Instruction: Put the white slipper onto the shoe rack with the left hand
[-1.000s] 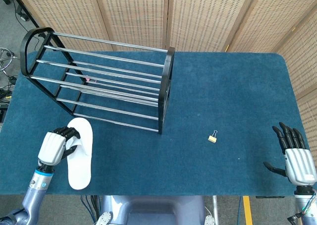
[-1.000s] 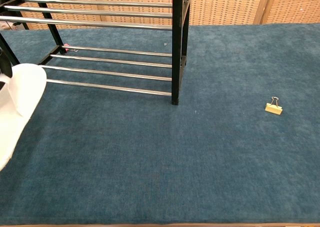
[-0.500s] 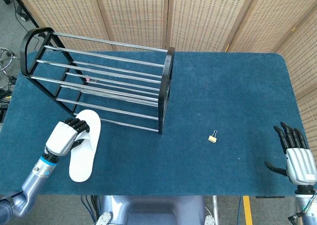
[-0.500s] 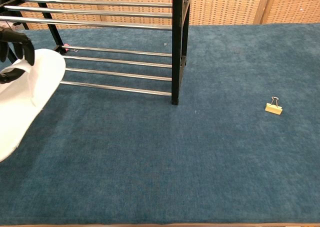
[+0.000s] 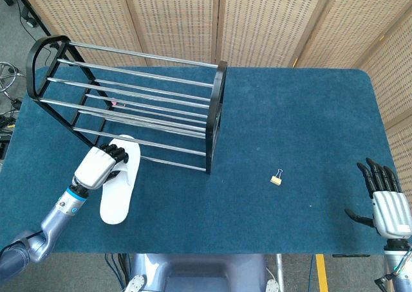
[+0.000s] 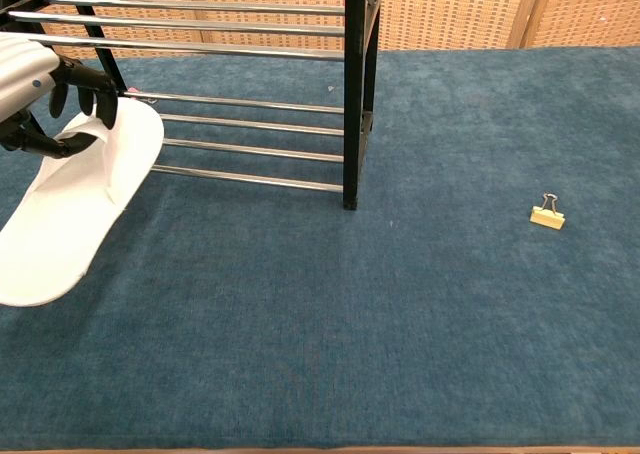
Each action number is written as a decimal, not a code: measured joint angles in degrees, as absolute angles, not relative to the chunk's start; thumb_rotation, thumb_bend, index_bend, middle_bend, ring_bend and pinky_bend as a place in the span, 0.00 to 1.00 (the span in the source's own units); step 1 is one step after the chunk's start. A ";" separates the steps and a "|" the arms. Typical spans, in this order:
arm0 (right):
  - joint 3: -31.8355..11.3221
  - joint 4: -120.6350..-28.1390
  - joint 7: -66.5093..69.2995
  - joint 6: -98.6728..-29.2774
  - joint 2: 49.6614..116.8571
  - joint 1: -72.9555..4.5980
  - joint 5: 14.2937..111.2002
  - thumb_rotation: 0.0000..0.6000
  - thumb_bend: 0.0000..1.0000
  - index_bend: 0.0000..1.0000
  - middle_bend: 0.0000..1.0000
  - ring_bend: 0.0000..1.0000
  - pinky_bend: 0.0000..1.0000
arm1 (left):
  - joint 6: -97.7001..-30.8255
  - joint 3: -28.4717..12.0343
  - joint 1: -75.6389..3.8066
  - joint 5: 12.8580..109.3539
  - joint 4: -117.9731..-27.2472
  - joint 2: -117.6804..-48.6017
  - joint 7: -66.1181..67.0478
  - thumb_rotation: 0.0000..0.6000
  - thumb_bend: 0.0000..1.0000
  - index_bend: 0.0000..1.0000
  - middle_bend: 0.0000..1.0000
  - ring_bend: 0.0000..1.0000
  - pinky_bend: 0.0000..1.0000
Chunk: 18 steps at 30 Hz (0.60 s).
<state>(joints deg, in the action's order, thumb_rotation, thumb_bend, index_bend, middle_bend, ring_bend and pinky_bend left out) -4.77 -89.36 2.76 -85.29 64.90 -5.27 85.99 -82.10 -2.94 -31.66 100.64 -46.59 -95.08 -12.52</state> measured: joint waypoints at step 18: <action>-5.32 -88.52 2.95 -84.27 65.13 -5.52 84.36 1.00 0.00 0.00 0.00 0.00 0.00 | -80.50 -0.70 -33.87 99.36 -38.13 -100.35 -16.42 1.00 0.59 0.73 0.57 0.50 0.61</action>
<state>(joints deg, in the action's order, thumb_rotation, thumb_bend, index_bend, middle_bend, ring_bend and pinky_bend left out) -5.32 -88.52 2.95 -84.27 65.13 -5.52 84.36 -80.50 -0.70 -33.87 99.36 -38.13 -100.35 -16.42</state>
